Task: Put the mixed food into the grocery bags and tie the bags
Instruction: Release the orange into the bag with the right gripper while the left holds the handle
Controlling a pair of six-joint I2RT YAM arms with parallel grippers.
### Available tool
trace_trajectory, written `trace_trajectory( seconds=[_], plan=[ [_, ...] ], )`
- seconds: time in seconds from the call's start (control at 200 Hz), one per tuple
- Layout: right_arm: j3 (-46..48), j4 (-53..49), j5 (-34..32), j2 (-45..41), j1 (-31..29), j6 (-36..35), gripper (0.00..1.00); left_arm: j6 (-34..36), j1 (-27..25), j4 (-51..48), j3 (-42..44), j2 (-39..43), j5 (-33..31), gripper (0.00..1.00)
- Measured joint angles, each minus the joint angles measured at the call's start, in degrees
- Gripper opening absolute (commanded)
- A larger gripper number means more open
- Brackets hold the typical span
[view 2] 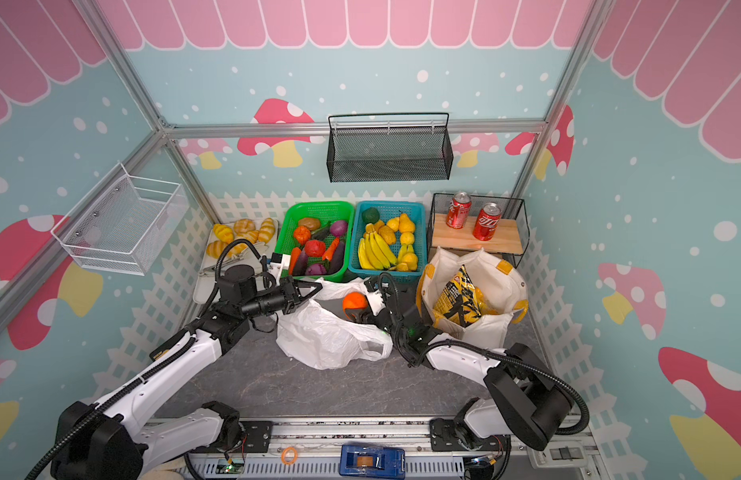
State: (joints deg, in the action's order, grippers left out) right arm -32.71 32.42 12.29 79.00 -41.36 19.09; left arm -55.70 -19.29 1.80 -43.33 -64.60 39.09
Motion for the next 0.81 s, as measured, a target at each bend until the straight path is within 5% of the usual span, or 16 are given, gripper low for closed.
trace_trajectory(
  seconds=[0.29, 0.485, 0.806],
  plan=[
    [-3.2, 3.2, 1.3, 6.8, -6.0, 2.3, 0.62, 5.2, 1.0, -5.9, 0.0, 1.1, -3.5, 0.00],
    [-11.0, 4.2, 0.8, 13.4, -9.0, 5.0, 0.78, 5.4, 1.3, -6.3, 0.0, 1.2, -3.7, 0.00],
    [-12.0, 3.3, 3.0, 13.1, -9.1, 3.5, 0.86, 5.2, 6.7, -6.3, 0.3, 2.3, -3.6, 0.00]
  ],
)
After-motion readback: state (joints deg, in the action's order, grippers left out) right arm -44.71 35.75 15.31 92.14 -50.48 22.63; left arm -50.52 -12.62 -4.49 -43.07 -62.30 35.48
